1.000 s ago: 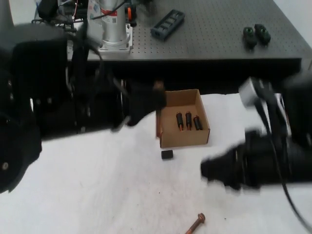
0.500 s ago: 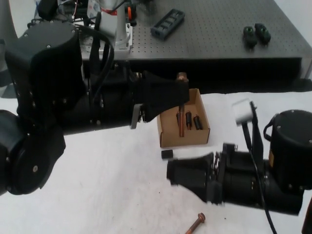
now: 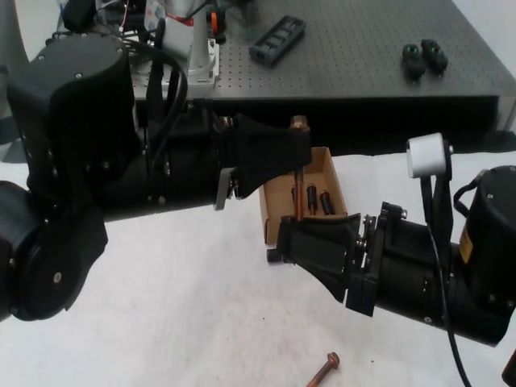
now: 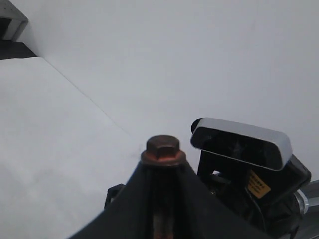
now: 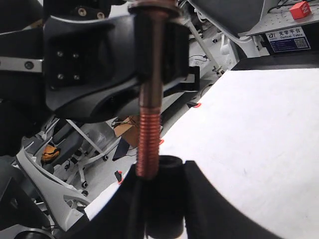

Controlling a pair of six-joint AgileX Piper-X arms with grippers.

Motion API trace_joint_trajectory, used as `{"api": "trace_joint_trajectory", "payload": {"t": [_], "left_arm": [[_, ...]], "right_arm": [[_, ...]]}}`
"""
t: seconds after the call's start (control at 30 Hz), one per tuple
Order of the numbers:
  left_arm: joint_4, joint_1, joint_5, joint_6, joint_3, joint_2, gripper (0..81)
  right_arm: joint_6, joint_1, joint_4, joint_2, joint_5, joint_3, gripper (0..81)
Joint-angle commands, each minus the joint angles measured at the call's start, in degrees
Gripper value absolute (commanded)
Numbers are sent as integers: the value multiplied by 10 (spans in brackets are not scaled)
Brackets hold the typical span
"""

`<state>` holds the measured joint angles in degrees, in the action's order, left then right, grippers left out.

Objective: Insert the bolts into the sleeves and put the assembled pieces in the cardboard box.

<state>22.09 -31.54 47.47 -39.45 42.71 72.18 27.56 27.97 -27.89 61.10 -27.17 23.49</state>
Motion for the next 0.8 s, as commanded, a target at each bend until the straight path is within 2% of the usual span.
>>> {"api": "trace_joint_trajectory", "payload": {"t": [0.0,0.2,0.77], "left_arm": [[7,-2,-7,0,4,-2,6],[7,-2,-8,9,4,-2,6],[7,-2,12,11,4,-2,6]], "right_arm": [[-6,0,2,-14,8,2,14],[-38,0,88,-43,5,2,14],[-45,0,25,-53,22,2,14]]}}
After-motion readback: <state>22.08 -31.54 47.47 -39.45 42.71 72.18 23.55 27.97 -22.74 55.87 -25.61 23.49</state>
